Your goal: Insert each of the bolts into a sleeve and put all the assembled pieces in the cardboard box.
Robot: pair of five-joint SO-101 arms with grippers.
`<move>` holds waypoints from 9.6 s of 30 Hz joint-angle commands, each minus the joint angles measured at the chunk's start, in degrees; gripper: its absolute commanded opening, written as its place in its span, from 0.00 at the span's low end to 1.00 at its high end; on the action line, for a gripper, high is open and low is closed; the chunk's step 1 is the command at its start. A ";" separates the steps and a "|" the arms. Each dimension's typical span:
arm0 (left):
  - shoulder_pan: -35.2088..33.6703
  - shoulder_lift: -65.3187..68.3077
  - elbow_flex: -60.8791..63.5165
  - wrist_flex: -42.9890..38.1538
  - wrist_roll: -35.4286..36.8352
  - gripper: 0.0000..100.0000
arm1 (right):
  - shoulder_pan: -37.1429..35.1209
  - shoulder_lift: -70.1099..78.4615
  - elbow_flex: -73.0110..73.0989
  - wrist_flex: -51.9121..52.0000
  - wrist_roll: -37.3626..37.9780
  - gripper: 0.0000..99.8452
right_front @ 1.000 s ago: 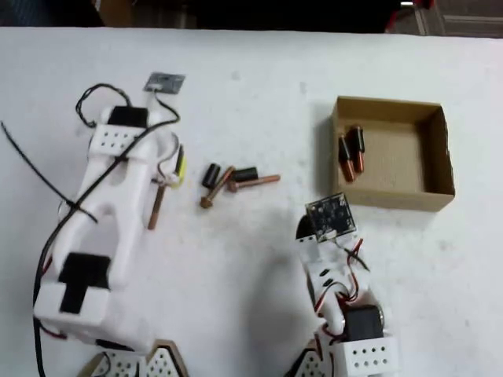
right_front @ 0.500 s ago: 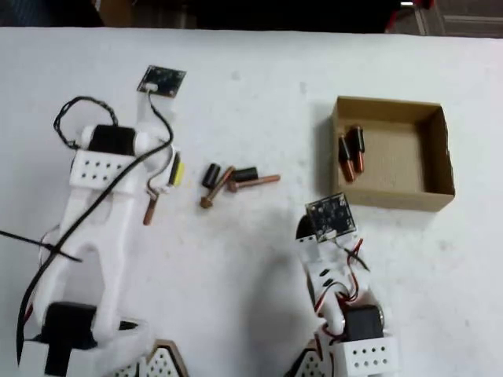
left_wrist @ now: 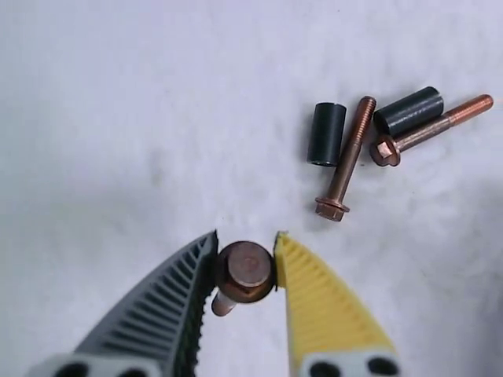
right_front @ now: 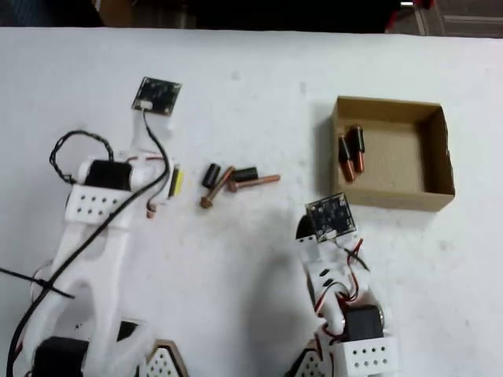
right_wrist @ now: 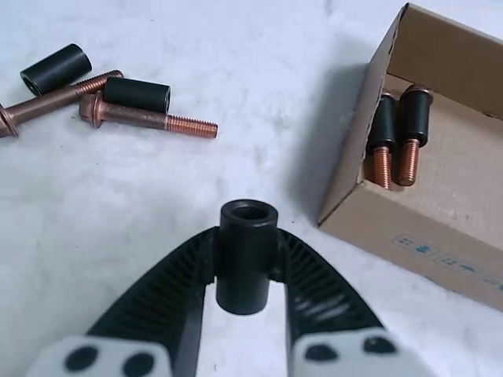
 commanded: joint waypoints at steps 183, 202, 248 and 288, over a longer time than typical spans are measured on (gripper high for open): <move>24.04 -55.08 24.26 -17.49 37.89 0.02 | -28.09 -0.57 0.44 -20.62 0.18 0.02; 24.13 -55.08 36.75 -25.67 37.80 0.02 | -27.91 -0.57 0.44 -20.62 0.26 0.02; 25.19 -55.16 46.86 -30.15 26.81 0.06 | -27.82 -0.57 0.44 -20.09 0.26 0.02; 16.04 -55.25 47.65 -38.07 27.16 0.26 | -27.82 -0.22 0.44 -20.00 0.26 0.02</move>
